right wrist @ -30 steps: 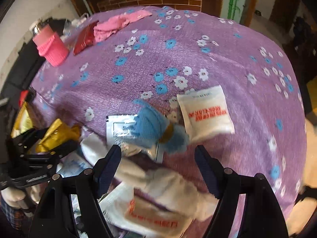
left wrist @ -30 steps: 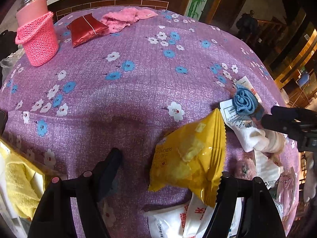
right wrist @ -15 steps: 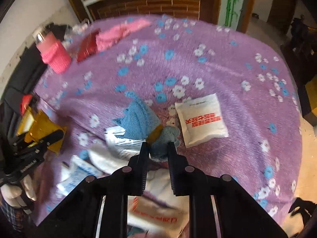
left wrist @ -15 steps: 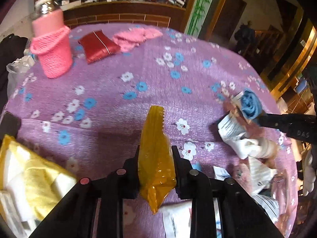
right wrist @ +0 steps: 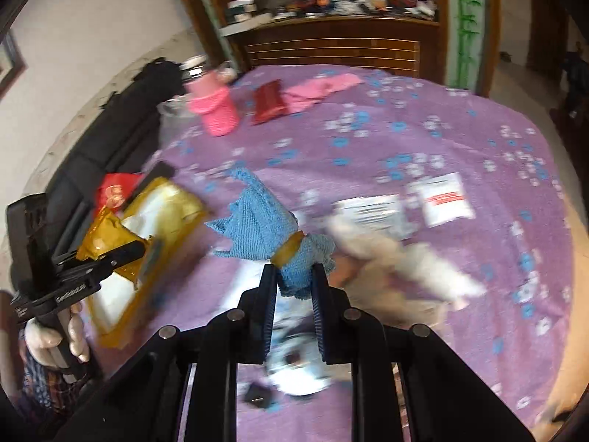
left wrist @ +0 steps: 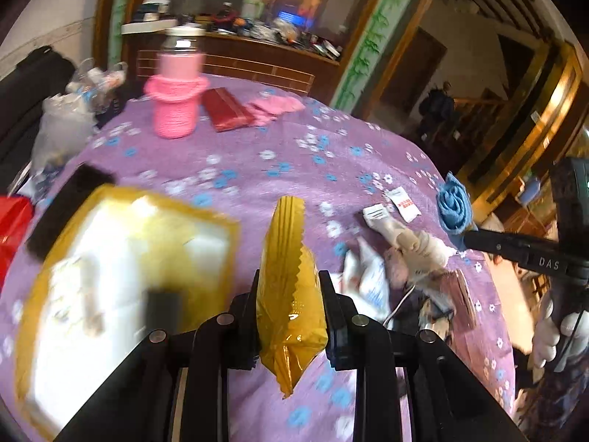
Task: Organize soft objects
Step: 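Lower the cracker packet and blue cloth into the box and open both grippers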
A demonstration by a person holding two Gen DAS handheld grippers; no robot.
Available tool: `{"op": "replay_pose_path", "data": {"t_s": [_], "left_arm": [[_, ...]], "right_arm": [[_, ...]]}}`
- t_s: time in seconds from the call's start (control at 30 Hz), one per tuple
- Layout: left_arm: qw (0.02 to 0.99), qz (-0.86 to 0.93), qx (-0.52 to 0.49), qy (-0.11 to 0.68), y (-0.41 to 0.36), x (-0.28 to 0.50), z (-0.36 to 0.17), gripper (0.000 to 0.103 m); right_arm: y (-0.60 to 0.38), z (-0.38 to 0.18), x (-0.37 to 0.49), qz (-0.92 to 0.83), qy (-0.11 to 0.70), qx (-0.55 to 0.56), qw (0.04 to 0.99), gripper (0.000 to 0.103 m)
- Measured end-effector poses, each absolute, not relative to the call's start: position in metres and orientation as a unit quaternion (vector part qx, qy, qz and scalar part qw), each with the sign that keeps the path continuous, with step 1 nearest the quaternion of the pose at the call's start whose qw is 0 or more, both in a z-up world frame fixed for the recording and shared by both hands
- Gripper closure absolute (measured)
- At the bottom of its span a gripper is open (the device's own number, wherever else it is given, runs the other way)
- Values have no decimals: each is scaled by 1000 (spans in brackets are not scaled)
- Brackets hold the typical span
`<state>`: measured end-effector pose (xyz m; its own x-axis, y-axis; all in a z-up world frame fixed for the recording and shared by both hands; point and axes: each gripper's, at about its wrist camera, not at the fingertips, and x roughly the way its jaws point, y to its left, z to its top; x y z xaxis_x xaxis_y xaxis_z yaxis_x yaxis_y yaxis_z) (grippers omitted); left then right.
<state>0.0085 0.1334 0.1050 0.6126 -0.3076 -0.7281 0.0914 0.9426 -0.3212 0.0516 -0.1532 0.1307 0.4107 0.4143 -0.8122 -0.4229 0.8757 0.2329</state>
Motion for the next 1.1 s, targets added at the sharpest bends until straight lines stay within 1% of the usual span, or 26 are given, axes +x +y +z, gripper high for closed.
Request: {"op": "replay_pose_path", "data": {"t_s": [0.1, 0.3, 0.43, 0.6, 0.63, 0.7, 0.73, 0.77, 0.9, 1.0, 1.07, 1.1], "left_arm": [[893, -82, -141, 419, 170, -19, 104, 77], [884, -6, -181, 430, 248, -55, 75, 77], [874, 28, -191, 446, 273, -58, 54, 76], [867, 44, -179, 463, 280, -54, 35, 75], [865, 46, -180, 466, 281, -52, 31, 73], [863, 47, -184, 468, 284, -51, 27, 61], [862, 45, -192, 467, 287, -51, 25, 53], [862, 45, -197, 465, 290, -52, 24, 51], [867, 40, -220, 445, 296, -63, 32, 50], [880, 40, -241, 406, 301, -81, 48, 42], [889, 48, -247, 383, 304, -91, 56, 35], [893, 52, -250, 370, 305, -97, 59, 34]], "right_arm": [[-127, 130, 34, 274, 479, -8, 834, 85], [-66, 116, 11, 322, 488, -15, 811, 85], [-24, 103, 3, 344, 502, -21, 793, 85], [23, 86, -4, 368, 522, -28, 769, 85], [34, 82, -6, 372, 526, -32, 764, 85], [48, 77, -8, 377, 531, -38, 758, 85], [59, 73, -9, 381, 536, -42, 753, 85], [64, 70, -11, 383, 538, -44, 750, 85], [92, 56, -15, 392, 548, -62, 736, 85], [109, 46, -18, 391, 553, -78, 732, 83], [119, 40, -19, 387, 553, -89, 733, 80], [123, 36, -19, 384, 553, -93, 734, 74]]}}
